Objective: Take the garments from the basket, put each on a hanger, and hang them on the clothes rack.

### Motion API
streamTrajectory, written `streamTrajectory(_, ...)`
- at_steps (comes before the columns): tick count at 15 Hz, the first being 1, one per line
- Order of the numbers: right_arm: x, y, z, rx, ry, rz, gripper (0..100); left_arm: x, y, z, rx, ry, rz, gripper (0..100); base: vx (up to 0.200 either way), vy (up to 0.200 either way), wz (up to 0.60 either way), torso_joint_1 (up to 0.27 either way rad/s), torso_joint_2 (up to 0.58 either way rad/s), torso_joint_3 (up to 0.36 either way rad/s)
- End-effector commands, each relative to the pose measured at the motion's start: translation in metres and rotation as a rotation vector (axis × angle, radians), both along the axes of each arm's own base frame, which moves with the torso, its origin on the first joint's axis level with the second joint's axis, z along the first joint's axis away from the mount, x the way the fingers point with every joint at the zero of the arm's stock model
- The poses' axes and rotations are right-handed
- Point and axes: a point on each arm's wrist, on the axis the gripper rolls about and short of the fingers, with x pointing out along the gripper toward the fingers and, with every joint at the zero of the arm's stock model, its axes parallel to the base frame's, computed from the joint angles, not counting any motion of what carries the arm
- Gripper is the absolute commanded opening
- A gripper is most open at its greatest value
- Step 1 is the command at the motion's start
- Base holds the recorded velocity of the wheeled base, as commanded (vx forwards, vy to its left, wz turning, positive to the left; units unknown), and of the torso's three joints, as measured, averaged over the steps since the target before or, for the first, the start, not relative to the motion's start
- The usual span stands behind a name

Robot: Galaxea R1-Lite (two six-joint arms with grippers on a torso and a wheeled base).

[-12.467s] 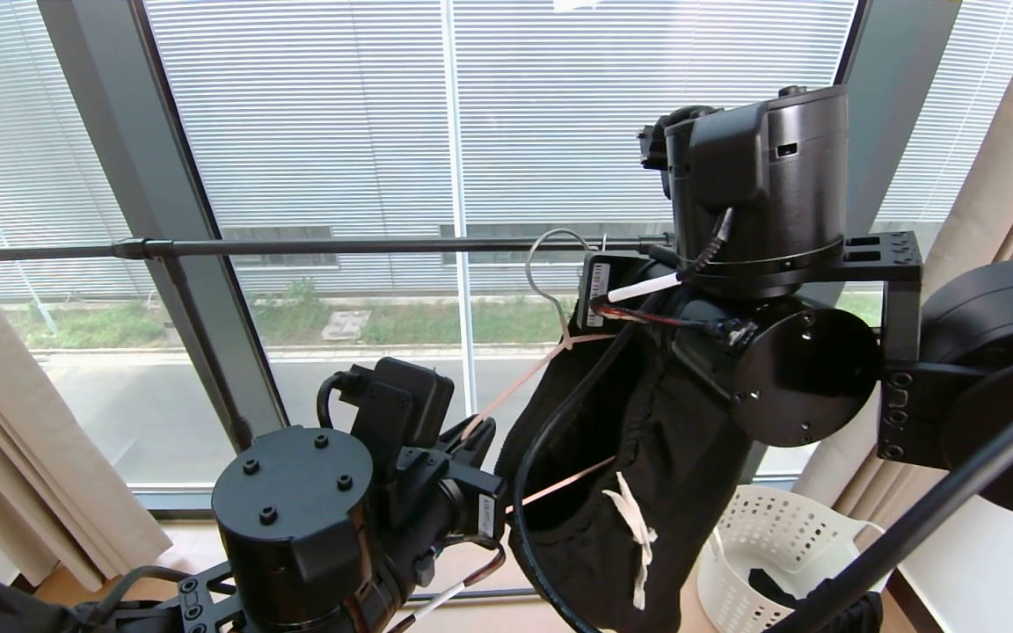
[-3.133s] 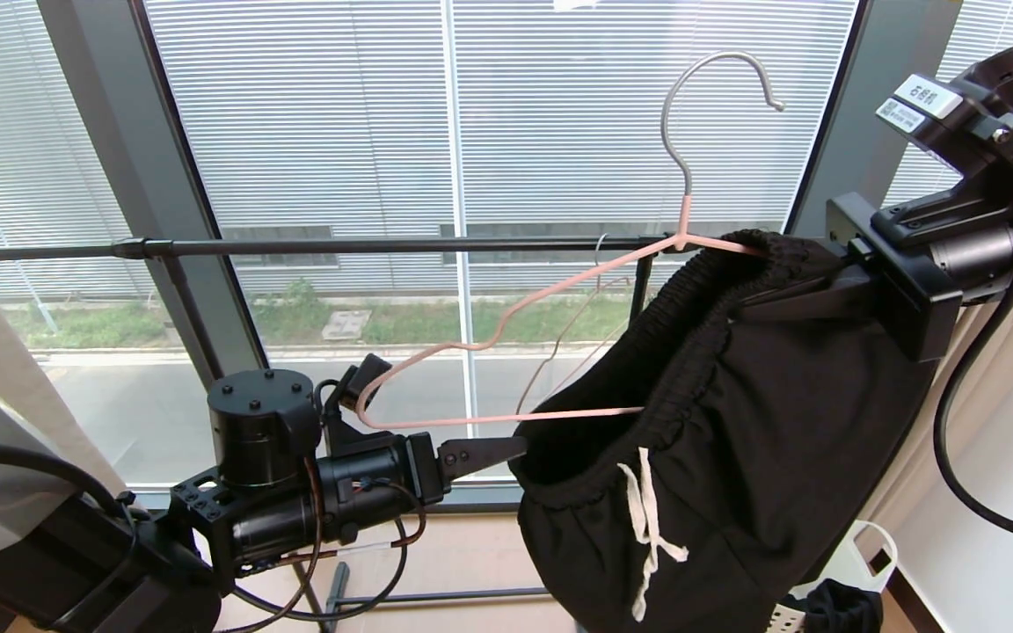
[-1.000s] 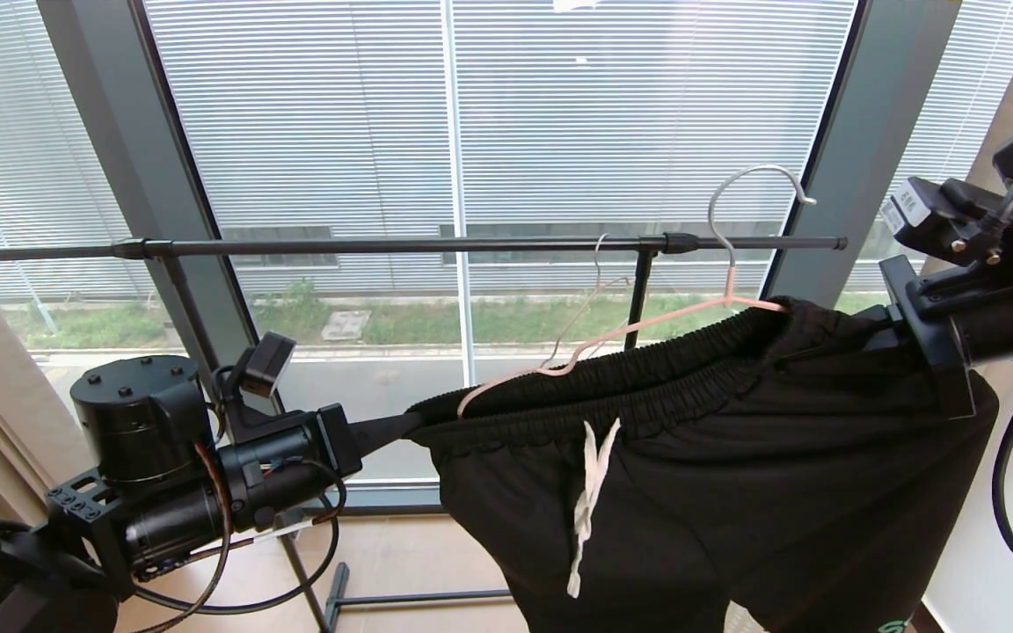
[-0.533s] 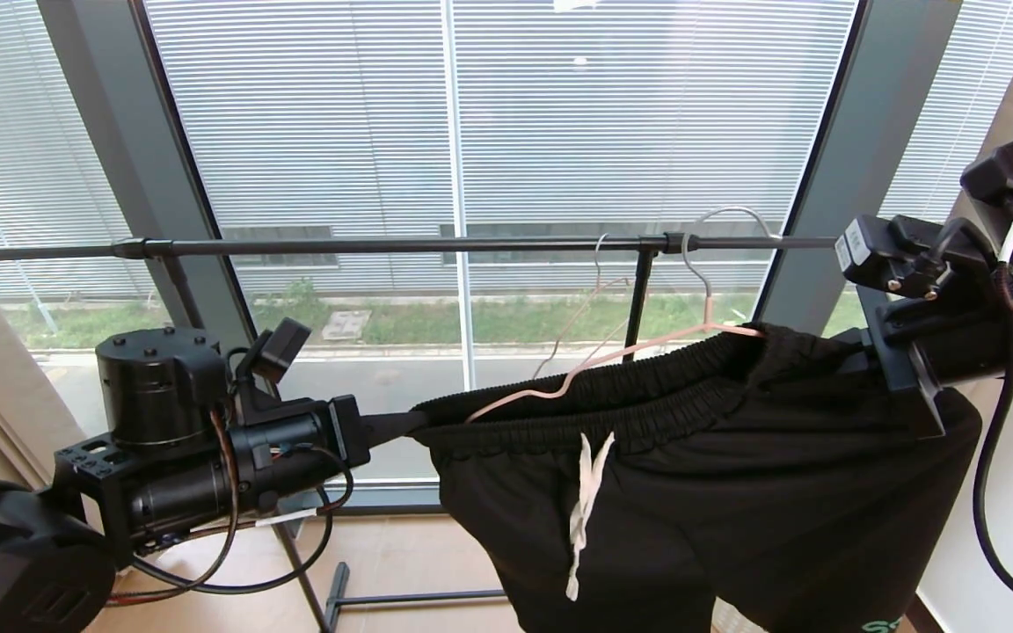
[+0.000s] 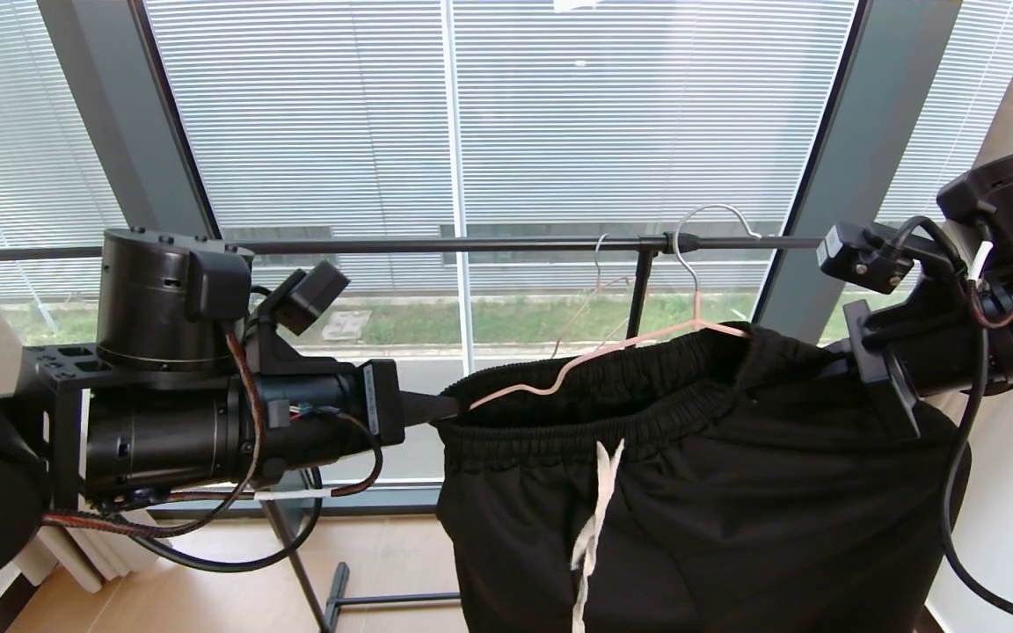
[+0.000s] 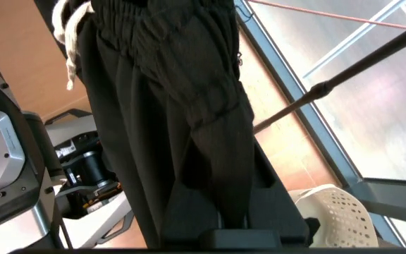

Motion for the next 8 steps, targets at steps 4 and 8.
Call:
streamTrajectory(4,-0.022,-0.005,-0.03,0.032,-0.078,-0.008,0,0.011,-0.032,0.024,0.073,0.009,0.014,0,0.0,0.0,0.0,0.0,0.0,0.0)
streamTrajectory(8,-0.026,-0.005,-0.039,0.04,-0.116,-0.015,0,0.012,-0.044,0.033,0.085,0.022,-0.014,0,0.0,0.0,0.0,0.0,0.0,0.0)
